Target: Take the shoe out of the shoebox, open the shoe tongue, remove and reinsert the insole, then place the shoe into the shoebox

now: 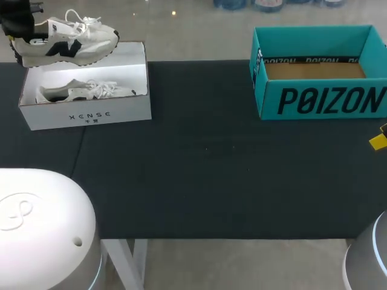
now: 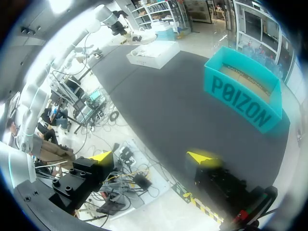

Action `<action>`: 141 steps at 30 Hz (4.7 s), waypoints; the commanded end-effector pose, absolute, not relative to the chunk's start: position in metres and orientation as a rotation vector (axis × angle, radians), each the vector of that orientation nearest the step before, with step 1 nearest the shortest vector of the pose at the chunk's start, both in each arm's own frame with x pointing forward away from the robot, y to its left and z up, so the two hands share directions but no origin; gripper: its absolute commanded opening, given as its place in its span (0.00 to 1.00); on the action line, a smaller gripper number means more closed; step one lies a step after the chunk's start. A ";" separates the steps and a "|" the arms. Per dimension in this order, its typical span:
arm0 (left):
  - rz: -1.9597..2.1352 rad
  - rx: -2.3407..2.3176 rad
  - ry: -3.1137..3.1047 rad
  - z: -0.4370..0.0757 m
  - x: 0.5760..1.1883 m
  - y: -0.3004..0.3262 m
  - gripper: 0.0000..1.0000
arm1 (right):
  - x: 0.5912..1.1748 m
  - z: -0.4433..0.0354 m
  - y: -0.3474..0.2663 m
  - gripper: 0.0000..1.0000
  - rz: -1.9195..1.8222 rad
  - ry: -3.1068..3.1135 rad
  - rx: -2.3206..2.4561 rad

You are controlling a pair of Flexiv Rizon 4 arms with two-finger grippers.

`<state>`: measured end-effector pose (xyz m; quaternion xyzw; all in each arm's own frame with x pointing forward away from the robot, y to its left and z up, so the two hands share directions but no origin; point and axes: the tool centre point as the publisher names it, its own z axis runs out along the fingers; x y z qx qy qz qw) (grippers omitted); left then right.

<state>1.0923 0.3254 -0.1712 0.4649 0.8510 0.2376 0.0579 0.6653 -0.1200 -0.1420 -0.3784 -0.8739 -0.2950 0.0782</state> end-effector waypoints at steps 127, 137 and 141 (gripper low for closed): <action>0.341 1.656 2.468 -0.222 1.055 0.226 1.00 | 0.667 -0.143 -0.120 1.00 -0.879 -2.616 -1.133; 0.322 1.781 2.532 -0.263 1.070 0.269 1.00 | 0.667 -0.143 -0.120 1.00 -0.879 -2.616 -1.133; 0.298 1.806 2.557 -0.275 1.067 0.279 1.00 | 0.667 -0.143 -0.120 1.00 -0.879 -2.616 -1.133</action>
